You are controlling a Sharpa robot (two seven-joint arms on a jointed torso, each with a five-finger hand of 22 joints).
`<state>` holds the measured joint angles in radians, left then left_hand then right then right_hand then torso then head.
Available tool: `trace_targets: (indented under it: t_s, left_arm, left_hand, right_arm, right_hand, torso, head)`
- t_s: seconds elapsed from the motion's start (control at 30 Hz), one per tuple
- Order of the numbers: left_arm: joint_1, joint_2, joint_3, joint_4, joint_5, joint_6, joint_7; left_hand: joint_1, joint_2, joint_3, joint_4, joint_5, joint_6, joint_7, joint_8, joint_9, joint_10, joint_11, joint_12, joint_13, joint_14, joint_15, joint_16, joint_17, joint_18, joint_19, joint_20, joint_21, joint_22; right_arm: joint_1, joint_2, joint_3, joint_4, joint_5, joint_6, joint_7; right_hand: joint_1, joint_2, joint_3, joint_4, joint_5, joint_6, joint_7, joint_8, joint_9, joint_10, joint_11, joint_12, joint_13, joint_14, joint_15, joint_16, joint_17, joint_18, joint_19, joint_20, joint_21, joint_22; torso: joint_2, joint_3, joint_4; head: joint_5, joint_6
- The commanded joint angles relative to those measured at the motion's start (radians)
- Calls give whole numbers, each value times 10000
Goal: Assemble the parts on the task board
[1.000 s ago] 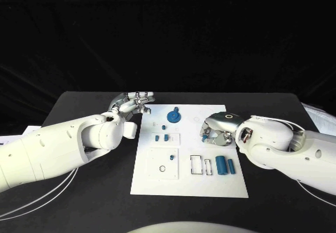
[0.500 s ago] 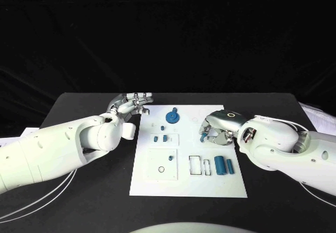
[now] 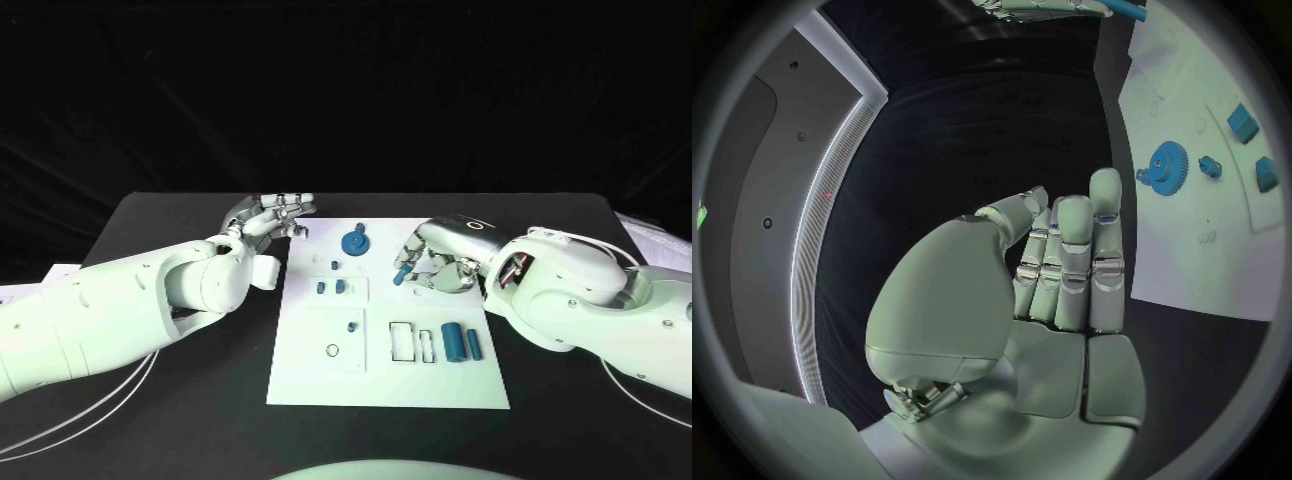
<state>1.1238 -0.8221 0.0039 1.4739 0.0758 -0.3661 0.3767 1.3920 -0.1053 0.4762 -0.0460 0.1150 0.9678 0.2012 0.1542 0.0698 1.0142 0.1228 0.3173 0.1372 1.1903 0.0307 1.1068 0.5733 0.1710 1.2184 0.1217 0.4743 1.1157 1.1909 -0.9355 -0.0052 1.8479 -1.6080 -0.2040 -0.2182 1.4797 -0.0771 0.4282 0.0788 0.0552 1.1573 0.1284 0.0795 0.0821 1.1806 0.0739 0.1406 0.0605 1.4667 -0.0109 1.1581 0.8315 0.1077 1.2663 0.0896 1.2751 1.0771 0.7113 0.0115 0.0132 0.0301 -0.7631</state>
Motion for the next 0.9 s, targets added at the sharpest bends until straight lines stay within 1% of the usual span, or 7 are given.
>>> trace_targets:
  t_s: [0.03, 0.2, 0.33, 0.43, 0.53, 0.77, 0.9]
  left_arm:
    - [-7, 29, 6, 18, -38, 212, 2]
    - [-12, 45, 6, 32, -19, 235, -20]
    - [-13, 71, 6, 61, -13, 264, -31]
    - [-14, 78, 6, 78, -11, 276, -36]
    - [-14, 81, 6, 82, -10, 276, -35]
    - [-14, 103, 6, 77, -9, 286, -44]
    - [-14, 119, 6, 71, -9, 288, -44]
  left_hand:
    - [92, 10, -4, -82, -63, -39, 0, 34, -10, -75, 8, 52, 15, -65, 16, -1, -16, 101, -43, 49, -21, 14]
    - [102, 15, 2, -93, -61, -44, 1, 40, -10, -83, 9, 63, 15, -70, 16, -2, -23, 101, -45, 48, -20, 16]
    - [102, 15, 2, -93, -61, -44, 1, 40, -10, -83, 9, 63, 15, -70, 16, -2, -23, 101, -45, 48, -20, 16]
    - [102, 15, 2, -93, -61, -44, 1, 40, -10, -83, 9, 63, 15, -70, 16, -2, -23, 101, -45, 48, -20, 16]
    - [104, 16, 3, -98, -60, -45, 2, 44, -9, -86, 10, 70, 16, -74, 16, -4, -30, 101, -46, 48, -20, 18]
    - [103, 22, 6, -100, -57, -48, 5, 51, -8, -92, 12, 81, 17, -78, 17, -3, -35, 101, -48, 49, -19, 20]
    - [102, 24, 6, -100, -57, -48, 5, 52, -8, -93, 12, 83, 17, -78, 18, -3, -35, 101, -48, 49, -19, 20]
  right_arm:
    - [-117, 294, -22, 64, 767, 171, 300]
    - [-422, 975, -58, -11, 1025, 172, 691]
    - [-579, 1413, -170, -174, 1002, 296, 899]
    - [-721, 1627, -228, -284, 776, 397, 1081]
    - [-872, 1838, -278, -442, 482, 505, 1241]
    - [-1134, 2152, -343, -752, 40, 746, 1329]
    - [-1203, 2288, -354, -911, -15, 887, 1350]
  right_hand:
    - [-103, -13, 56, 4, 71, 48, 53, 3, 0, 148, -46, -64, 16, 10, -26, 55, 20, 1, 67, 34, 59, 11]
    - [-134, -10, 85, -3, 93, 38, 58, -9, -1, 150, -43, -88, 17, 21, -22, 97, 81, -7, 89, 37, 84, 48]
    - [-158, -11, 102, -15, 128, 39, 62, -14, 0, 161, -41, -103, 19, 27, -20, 118, 105, -10, 100, 38, 98, 68]
    - [-175, -10, 115, -27, 155, 39, 63, -17, 1, 165, -39, -117, 20, 28, -18, 125, 108, -10, 99, 40, 100, 68]
    - [-179, 4, 156, -67, 210, 40, 64, -24, 4, 170, -38, -144, 20, 27, -18, 134, 110, -10, 101, 41, 107, 74]
    - [-186, -1, 170, -88, 230, 36, 69, -29, 4, 170, -36, -159, 20, 27, -17, 145, 122, -11, 103, 42, 113, 80]
    - [-186, -1, 170, -88, 230, 36, 69, -29, 4, 170, -36, -159, 20, 27, -17, 145, 122, -11, 103, 42, 113, 80]
  torso:
    - [4, -11, 17]
    - [14, -15, 8]
    - [15, -28, 13]
    - [22, -28, 14]
    - [14, -11, -23]
    - [12, -1, -11]
    - [13, -2, -10]
  head:
    - [51, -18]
    - [153, -62]
    - [185, -90]
    - [219, -119]
    - [285, -150]
    - [320, -203]
    - [319, -216]
